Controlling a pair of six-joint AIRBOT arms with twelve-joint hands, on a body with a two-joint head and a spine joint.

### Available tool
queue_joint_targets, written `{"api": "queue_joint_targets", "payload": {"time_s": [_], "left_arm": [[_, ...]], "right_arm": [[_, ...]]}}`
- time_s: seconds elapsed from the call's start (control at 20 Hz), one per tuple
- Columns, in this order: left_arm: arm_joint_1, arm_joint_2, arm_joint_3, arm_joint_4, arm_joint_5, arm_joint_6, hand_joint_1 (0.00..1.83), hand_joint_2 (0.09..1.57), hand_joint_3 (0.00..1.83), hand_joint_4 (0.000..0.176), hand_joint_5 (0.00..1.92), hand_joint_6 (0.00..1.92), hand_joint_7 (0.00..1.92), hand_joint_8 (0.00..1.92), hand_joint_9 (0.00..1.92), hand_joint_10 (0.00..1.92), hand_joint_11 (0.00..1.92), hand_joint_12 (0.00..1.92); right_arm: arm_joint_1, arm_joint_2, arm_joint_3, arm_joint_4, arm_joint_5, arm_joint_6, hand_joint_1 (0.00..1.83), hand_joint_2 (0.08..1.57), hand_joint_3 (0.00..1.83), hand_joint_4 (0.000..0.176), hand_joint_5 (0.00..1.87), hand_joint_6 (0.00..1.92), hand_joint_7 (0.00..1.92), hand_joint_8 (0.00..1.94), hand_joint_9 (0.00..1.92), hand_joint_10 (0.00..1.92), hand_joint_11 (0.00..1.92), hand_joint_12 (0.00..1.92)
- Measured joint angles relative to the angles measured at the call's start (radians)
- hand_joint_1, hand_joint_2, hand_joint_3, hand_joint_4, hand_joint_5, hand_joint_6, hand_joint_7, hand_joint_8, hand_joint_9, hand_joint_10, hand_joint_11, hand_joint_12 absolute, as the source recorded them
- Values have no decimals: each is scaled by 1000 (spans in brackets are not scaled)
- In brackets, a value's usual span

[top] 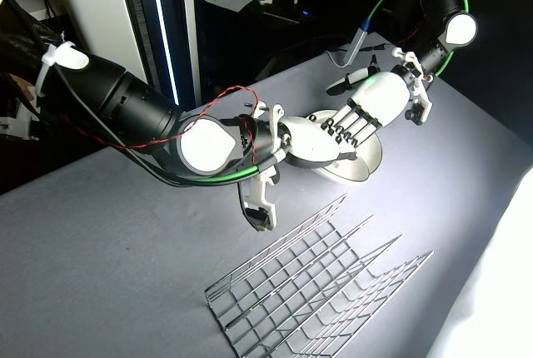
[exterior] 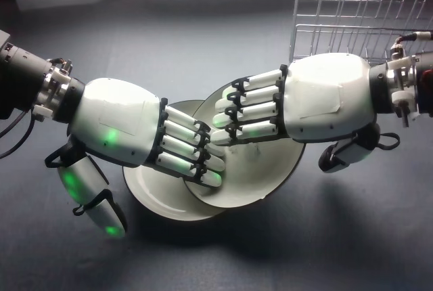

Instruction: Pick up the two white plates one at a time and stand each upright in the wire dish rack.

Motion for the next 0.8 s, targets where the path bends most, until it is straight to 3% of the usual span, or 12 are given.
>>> {"api": "queue_joint_targets", "payload": {"time_s": [0.15, 0.3, 0.4, 0.45, 0.5, 0.55, 0.65, 0.7, 0.75, 0.8], "left_arm": [[0, 0, 0, 0, 0, 0, 0, 1068, 0, 0, 9, 0, 0, 0, 0, 0, 0, 0], [0, 0, 0, 0, 0, 0, 0, 1065, 0, 0, 17, 6, 0, 0, 0, 0, 0, 0], [0, 0, -1, 0, 1, 0, 0, 1078, 2, 0, 14, 4, 0, 0, 0, 0, 0, 0], [0, 0, -1, 0, 1, 0, 0, 1074, 0, 0, 14, 3, 0, 0, 0, 0, 0, 0], [1, 0, -1, 0, 1, 0, 0, 1072, 0, 0, 11, 1, 0, 0, 0, 0, 0, 0], [1, 0, -1, 0, 1, 0, 0, 1072, 0, 0, 11, 1, 0, 0, 0, 0, 0, 0], [1, 0, -1, -2, 2, 0, 0, 1064, 0, 0, 15, 3, 0, 0, 0, 0, 0, 0], [1, 0, -1, -2, 2, 0, 0, 1074, 1, 0, 24, 6, 0, 0, 0, 0, 0, 0], [1, 0, -2, -2, 2, 0, 0, 1075, 1, 0, 28, 7, 0, 0, 0, 0, 0, 0], [2, 0, -2, -5, 3, 0, 0, 1075, 1, 0, 30, 7, 0, 0, 0, 0, 0, 0]], "right_arm": [[0, -13, 15, 14, 2, 0, 1202, 822, 11, 0, 0, 0, 0, 0, 0, 0, 0, 342], [1, -31, 28, 28, -8, 0, 1169, 838, 9, 0, 48, 8, 9, 2, 23, 6, 0, 553], [1, -37, 33, 29, -8, 0, 1157, 875, 17, 0, 175, 29, 163, 26, 153, 40, 0, 873], [1, -39, 36, 29, -8, 0, 1170, 928, 23, 0, 332, 49, 349, 40, 360, 92, 21, 1169], [1, -39, 37, 37, -6, 0, 1198, 967, 13, 0, 572, 52, 608, 31, 607, 95, 231, 1201], [1, -39, 37, 40, -4, 0, 1198, 967, 13, 0, 572, 52, 608, 31, 607, 95, 231, 1201], [1, -43, 38, 43, -5, -3, 1237, 991, 4, 0, 880, 48, 925, 29, 905, 69, 561, 1101], [7, -47, 38, 48, 3, -3, 1242, 1004, 4, 0, 940, 38, 983, 21, 957, 55, 634, 1064], [11, -47, 38, 49, 7, -8, 1197, 1052, 2, 0, 1055, 633, 1071, 20, 1059, 50, 742, 1003], [11, -46, 38, 46, 13, -8, 1230, 1064, 11, 0, 1018, 872, 1126, 572, 1122, 40, 814, 945]]}}
